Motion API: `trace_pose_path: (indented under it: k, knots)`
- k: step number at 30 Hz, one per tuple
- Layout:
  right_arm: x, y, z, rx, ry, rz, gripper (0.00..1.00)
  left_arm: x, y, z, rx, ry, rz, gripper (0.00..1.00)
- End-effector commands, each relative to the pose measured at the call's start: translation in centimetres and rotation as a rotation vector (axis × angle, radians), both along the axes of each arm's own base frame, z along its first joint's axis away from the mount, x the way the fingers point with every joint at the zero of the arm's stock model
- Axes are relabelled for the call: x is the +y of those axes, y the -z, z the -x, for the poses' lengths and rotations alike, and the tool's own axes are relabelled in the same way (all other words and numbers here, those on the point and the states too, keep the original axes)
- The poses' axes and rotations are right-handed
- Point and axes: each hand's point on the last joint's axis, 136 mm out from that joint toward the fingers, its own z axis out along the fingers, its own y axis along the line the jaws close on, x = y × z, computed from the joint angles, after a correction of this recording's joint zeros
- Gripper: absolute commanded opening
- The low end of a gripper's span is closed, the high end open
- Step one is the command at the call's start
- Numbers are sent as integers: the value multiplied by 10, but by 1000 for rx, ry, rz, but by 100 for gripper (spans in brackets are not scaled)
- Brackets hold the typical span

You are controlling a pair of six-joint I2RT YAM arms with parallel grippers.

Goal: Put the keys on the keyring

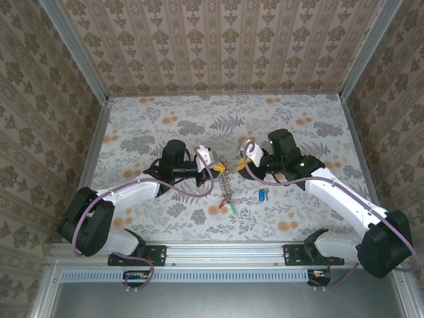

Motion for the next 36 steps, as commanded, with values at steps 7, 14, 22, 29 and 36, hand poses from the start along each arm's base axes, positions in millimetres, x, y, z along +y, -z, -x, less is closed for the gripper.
trace_pose_path:
  k: [7,14,22,29,36]
  knots:
    - [-95,95,10,653,788,93,34,5,-19,0,-42,-7,19,0]
    - [-89,146,26,860,834,139,31,9,-17,1,-39,-12,12,0]
    - [-92,173,16,874,879,260,33,14,-17,3,-41,-24,7,0]
    - [-91,177,5,847,888,268,25,13,-16,2,-38,-22,5,0]
    - [-97,163,1,777,909,295,30,13,-19,0,-41,-23,5,0]
